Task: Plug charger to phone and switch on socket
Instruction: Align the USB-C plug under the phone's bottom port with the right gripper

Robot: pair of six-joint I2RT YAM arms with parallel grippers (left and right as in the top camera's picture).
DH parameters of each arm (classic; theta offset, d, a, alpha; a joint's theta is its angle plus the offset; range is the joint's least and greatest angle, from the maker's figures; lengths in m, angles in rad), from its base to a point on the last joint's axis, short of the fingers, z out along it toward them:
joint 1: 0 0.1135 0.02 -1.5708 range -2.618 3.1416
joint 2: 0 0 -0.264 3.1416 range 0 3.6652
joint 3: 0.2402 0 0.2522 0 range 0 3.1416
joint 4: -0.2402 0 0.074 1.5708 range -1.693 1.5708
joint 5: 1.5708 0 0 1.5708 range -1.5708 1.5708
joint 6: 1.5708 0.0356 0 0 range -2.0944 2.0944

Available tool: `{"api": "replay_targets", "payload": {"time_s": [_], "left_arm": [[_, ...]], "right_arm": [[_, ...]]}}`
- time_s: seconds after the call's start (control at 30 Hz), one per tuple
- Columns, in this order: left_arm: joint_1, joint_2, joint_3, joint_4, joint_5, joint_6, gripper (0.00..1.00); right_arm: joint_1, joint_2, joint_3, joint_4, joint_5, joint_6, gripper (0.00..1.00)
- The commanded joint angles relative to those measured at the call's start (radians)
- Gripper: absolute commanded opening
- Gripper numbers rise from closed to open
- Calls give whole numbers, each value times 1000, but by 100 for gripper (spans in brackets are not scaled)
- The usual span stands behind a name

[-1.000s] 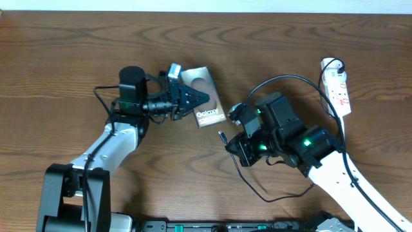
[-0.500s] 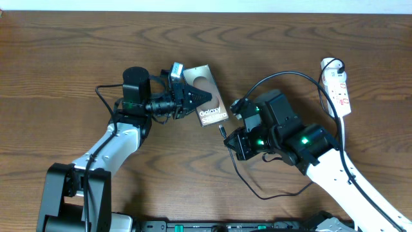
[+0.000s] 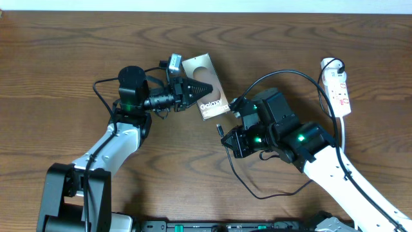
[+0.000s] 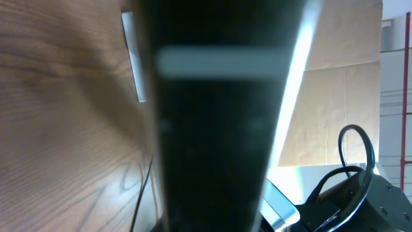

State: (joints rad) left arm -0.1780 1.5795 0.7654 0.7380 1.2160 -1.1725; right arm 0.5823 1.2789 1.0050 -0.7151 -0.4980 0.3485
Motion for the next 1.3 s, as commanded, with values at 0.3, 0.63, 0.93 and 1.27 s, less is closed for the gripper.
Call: {"api": "replay_targets", "payload": {"time_s": [0.3, 0.63, 0.93, 1.27], "left_arm": [[2, -10, 18, 16, 34, 26, 7], [2, -10, 18, 16, 34, 26, 7], [2, -10, 18, 16, 34, 26, 7], [2, -10, 18, 16, 29, 3, 7]], "right_arm": [[8, -49, 13, 21, 7, -6, 1], [11, -87, 13, 18, 66, -5, 1], [14, -82, 13, 27, 64, -5, 1], [15, -81, 13, 42, 64, -5, 1]]}}
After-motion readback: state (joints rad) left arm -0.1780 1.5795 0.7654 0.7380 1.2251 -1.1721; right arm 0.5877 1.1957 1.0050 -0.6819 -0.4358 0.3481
